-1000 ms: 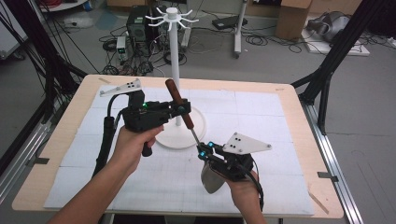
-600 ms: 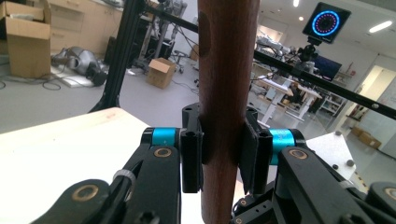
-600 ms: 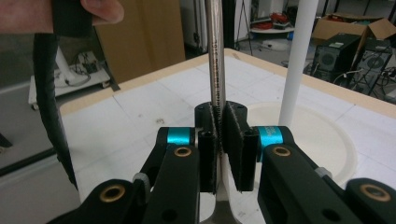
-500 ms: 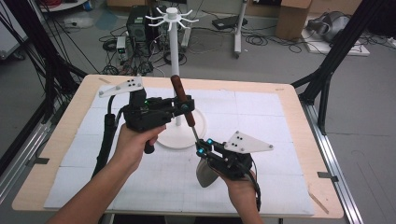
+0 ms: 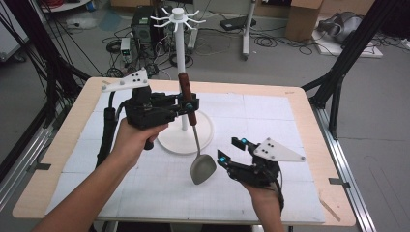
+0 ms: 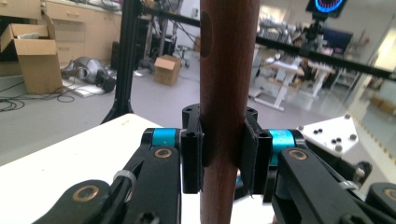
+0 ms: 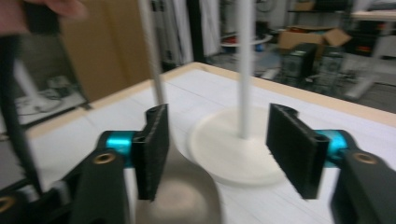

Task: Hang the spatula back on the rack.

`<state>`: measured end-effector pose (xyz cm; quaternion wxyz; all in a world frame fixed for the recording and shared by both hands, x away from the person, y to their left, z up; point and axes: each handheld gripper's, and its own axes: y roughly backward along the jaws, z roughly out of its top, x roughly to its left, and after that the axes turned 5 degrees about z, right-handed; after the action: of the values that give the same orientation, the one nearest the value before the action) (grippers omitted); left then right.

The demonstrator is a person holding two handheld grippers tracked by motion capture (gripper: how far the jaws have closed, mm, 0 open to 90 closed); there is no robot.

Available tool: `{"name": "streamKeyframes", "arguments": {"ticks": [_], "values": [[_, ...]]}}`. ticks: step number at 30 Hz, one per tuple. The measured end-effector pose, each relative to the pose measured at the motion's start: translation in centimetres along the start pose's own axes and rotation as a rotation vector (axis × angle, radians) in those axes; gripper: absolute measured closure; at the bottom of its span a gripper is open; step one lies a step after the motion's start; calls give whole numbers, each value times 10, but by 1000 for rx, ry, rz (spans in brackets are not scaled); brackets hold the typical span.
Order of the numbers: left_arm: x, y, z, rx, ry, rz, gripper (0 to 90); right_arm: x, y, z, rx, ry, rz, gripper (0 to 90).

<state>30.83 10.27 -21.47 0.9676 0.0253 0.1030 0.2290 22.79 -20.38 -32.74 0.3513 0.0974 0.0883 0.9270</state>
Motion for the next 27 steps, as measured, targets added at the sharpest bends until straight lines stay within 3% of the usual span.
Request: {"name": "streamKeyframes", "arguments": {"ticks": [4, 10, 15, 21, 27], "values": [[6, -2, 16, 20, -32, 6, 730, -15, 18, -10, 25, 6, -85, 250], [15, -14, 37, 34, -46, 33, 730, -28, 34, -18, 37, 12, -147, 208], [18, -28, 54, 51, -54, 62, 730, -35, 39, -21, 81, 41, -173, 186], [25, -43, 68, 75, -47, 87, 729, -41, 42, -25, 80, 6, -191, 184], [29, -51, 75, 86, -45, 112, 729, -42, 43, -26, 76, 8, -186, 184]]}}
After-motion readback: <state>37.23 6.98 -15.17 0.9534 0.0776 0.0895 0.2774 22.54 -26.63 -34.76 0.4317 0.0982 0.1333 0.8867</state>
